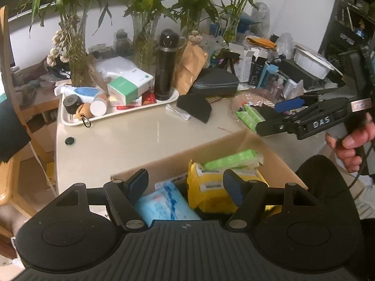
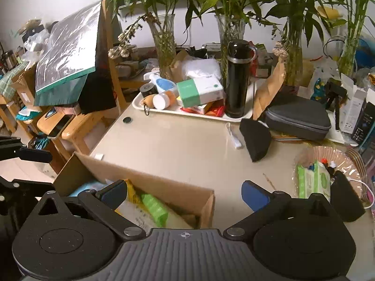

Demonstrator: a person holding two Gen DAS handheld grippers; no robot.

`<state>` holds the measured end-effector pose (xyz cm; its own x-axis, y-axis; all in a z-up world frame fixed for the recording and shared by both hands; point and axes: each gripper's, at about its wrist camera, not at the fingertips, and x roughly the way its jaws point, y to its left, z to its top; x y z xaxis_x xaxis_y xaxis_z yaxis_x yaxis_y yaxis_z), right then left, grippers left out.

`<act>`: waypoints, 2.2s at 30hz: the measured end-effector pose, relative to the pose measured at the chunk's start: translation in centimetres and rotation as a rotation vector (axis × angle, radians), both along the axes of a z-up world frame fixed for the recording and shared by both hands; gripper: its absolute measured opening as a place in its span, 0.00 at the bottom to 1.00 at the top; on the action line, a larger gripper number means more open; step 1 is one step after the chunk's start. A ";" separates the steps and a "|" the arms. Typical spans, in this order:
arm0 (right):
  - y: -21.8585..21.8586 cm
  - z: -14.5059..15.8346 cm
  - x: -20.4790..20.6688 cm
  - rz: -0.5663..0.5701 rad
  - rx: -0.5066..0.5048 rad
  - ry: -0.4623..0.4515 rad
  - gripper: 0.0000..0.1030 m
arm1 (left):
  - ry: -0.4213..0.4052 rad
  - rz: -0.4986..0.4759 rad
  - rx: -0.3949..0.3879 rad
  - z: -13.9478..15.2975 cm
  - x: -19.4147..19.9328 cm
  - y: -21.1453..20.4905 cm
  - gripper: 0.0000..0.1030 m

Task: Organize soft objects
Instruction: 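Move the right tool to the black foam sponge and close on it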

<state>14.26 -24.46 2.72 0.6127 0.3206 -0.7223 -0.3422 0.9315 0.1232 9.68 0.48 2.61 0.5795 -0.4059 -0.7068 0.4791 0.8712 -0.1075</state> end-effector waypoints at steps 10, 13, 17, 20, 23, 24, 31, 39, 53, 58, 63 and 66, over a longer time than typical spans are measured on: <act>-1.7 0.3 1.5 -0.051 -0.043 -0.062 1.00 | -0.019 0.060 0.046 0.4 2.4 -1.0 0.68; -2.2 -0.4 2.0 -0.068 -0.067 -0.079 1.00 | -0.024 0.067 0.068 0.5 3.4 -1.4 0.68; -3.3 -1.6 3.2 -0.099 -0.055 -0.070 1.00 | -0.037 0.066 0.097 0.5 4.7 -1.8 0.68; -3.9 -2.6 4.2 -0.113 -0.052 -0.066 1.00 | -0.040 0.062 0.108 0.4 5.7 -1.8 0.68; -4.3 -3.6 5.1 -0.115 -0.048 -0.068 1.00 | -0.041 0.058 0.123 0.1 7.0 -1.9 0.68; -4.5 -4.0 5.4 -0.117 -0.046 -0.070 1.00 | -0.041 0.056 0.129 0.1 7.4 -1.9 0.68; -5.5 -6.5 8.2 -0.156 -0.039 -0.067 1.00 | -0.033 0.023 0.157 -0.4 10.6 -2.5 0.68; -6.2 -9.4 11.1 -0.184 -0.043 -0.074 1.00 | -0.035 -0.016 0.215 -0.9 13.8 -3.8 0.68; -6.2 -14.7 17.7 -0.208 -0.039 -0.088 0.99 | -0.006 -0.034 0.176 -2.9 15.9 -4.4 0.68; -6.0 -17.0 20.4 -0.232 -0.049 -0.056 0.99 | -0.009 -0.049 0.170 -3.0 15.9 -4.4 0.68; -6.1 -18.9 22.6 -0.276 -0.042 -0.035 0.92 | -0.002 -0.055 0.149 -2.6 16.1 -4.5 0.68; -6.5 -19.6 23.7 -0.305 -0.015 -0.024 0.88 | -0.007 -0.057 0.149 -2.4 16.3 -4.8 0.68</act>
